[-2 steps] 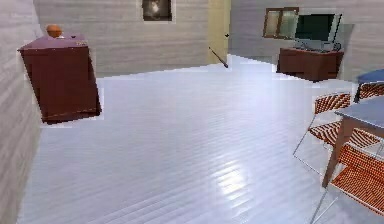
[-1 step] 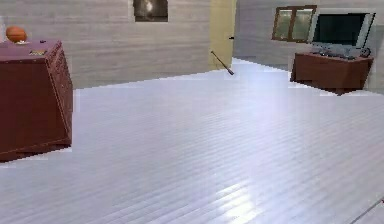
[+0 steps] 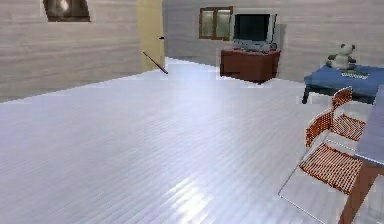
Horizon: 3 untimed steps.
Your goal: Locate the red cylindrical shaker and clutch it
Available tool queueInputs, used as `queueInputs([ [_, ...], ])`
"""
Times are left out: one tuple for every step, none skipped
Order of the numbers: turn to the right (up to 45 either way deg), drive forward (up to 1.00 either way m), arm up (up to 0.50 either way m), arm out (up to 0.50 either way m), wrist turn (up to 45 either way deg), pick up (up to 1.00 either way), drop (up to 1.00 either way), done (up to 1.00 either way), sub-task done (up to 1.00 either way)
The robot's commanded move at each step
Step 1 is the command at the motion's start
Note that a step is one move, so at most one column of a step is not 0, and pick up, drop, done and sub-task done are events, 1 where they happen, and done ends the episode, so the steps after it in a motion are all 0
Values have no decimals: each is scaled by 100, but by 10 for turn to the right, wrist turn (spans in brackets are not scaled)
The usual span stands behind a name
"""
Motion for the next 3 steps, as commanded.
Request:
queueInputs([
  [0, 100, 0, 0, 0, 0, 0, 0, 0],
  [0, 100, 0, 0, 0, 0, 0, 0, 0],
  [0, 100, 0, 0, 0, 0, 0, 0, 0],
])
